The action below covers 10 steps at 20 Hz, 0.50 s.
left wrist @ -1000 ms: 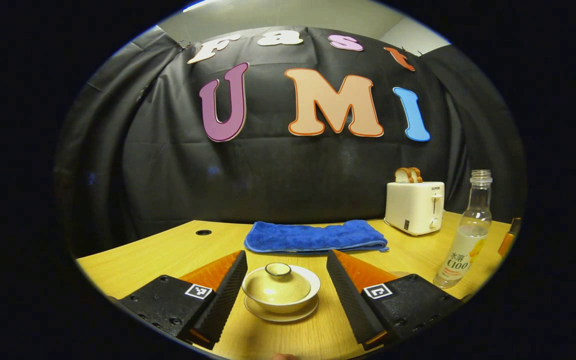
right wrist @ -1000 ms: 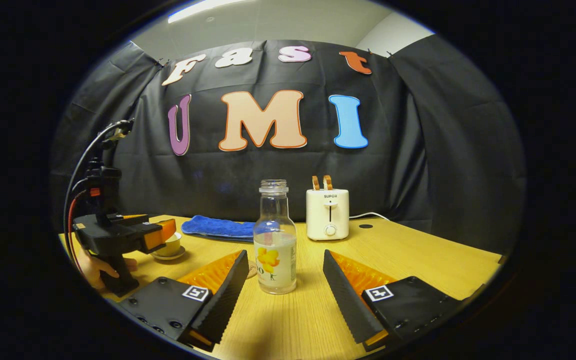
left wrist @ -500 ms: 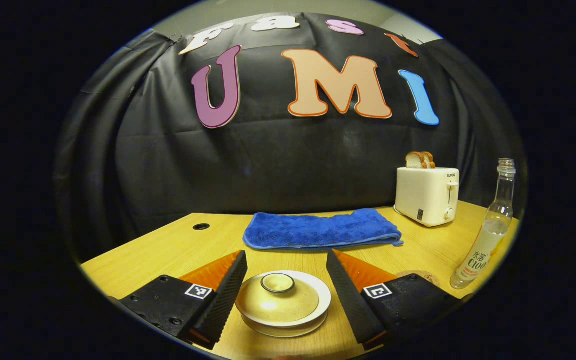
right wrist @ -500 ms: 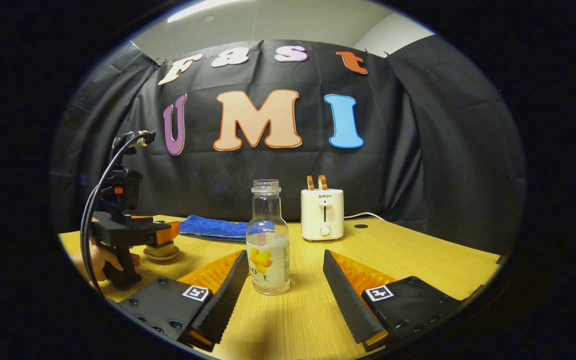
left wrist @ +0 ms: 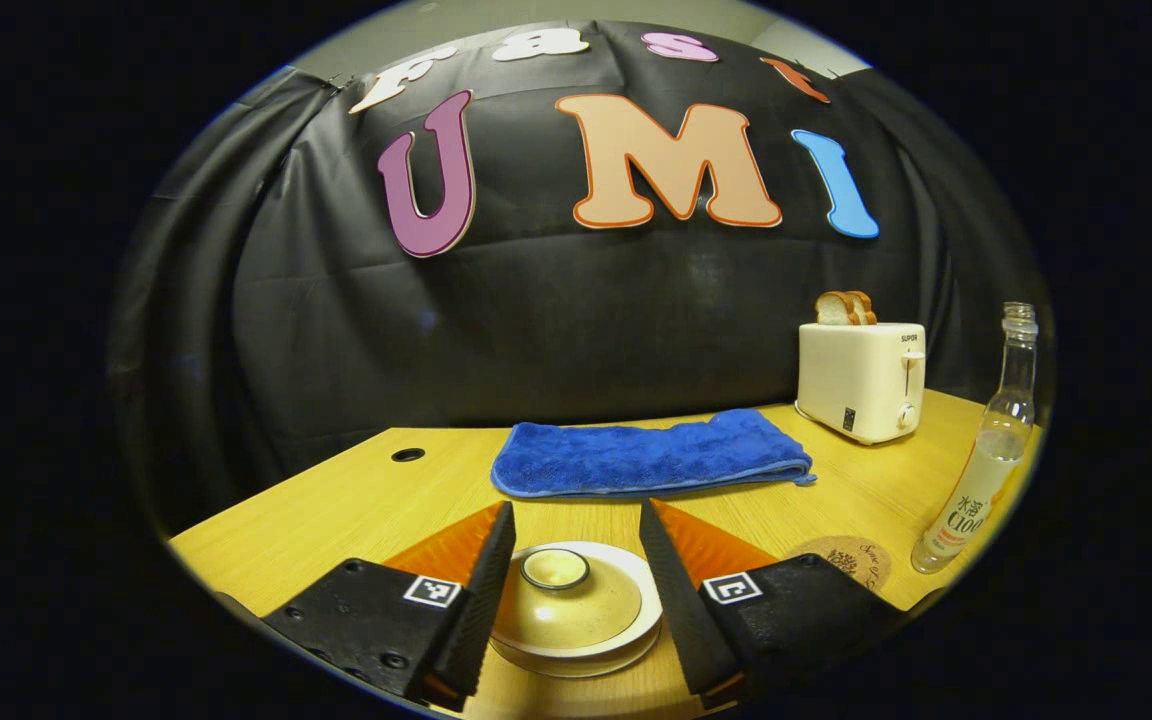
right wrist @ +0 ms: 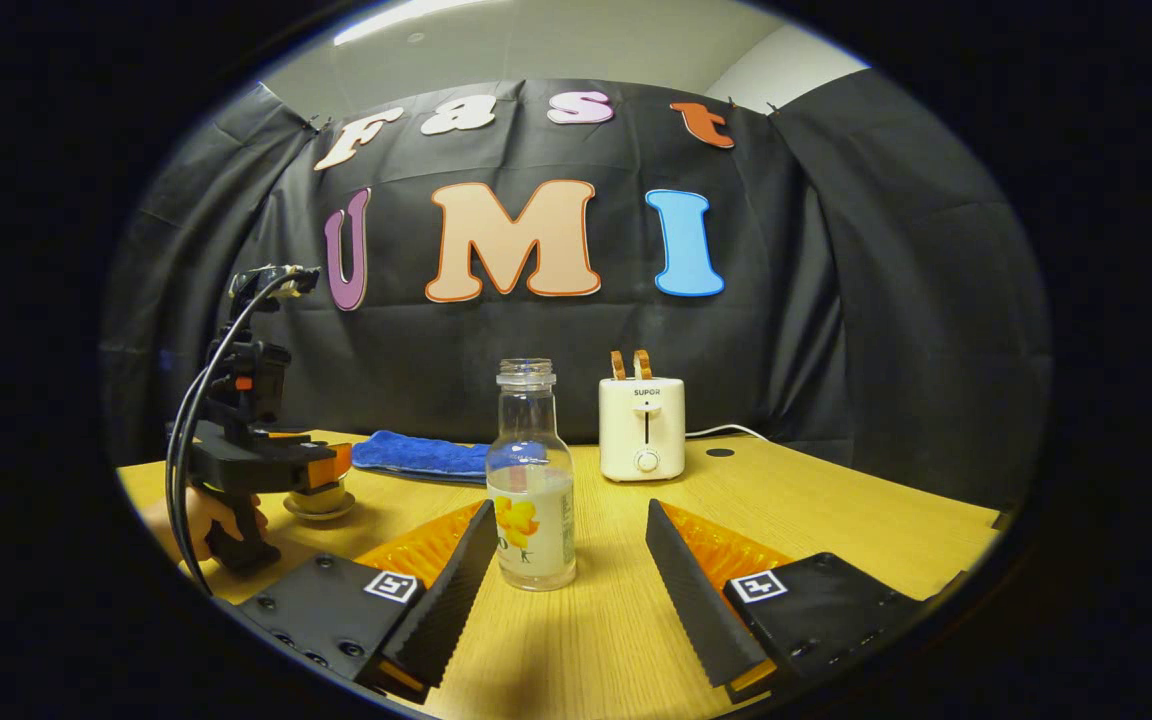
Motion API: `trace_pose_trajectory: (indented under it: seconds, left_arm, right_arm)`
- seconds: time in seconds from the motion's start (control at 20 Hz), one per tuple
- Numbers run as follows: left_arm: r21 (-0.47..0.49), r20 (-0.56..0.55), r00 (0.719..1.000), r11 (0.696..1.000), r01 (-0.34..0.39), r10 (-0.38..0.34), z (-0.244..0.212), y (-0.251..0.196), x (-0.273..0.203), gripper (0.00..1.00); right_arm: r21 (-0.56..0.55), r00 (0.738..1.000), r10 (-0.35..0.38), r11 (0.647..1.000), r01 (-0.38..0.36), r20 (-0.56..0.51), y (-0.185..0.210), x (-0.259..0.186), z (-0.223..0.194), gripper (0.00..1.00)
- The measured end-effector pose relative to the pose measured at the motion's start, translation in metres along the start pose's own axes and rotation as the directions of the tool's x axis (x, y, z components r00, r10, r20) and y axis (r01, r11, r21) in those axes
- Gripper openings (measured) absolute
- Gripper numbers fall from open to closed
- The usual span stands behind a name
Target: Open the teacup lid with one hand, grasp the water bottle and pour water into the teacup with the other hand; after pouring, place the water bottle on the coaster and then close the teacup lid.
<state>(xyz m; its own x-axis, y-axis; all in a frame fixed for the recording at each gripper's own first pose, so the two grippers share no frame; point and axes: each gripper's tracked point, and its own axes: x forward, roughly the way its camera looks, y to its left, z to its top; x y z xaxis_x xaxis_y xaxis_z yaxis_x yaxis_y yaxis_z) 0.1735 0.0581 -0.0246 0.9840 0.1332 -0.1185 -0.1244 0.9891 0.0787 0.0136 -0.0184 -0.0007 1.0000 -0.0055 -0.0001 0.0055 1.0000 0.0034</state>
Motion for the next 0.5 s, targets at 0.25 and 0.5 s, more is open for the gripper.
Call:
trace_pose_trajectory:
  seconds: [0.25, 0.5]
  left_arm:
    - [0.003, 0.005, 1.000, 1.000, -0.009, 0.009, -0.0002, 0.0047, 0.0007, 0.48]
    - [-0.013, 0.019, 1.000, 1.000, -0.019, 0.019, 0.0019, 0.0083, -0.0006, 0.30]
  right_arm:
    - [0.000, 1.000, -0.003, 1.000, 0.003, 0.000, -0.0028, 0.0017, -0.0009, 0.96]
    - [0.000, 1.000, -0.004, 1.000, 0.004, 0.000, -0.0034, 0.0027, -0.0001, 0.96]
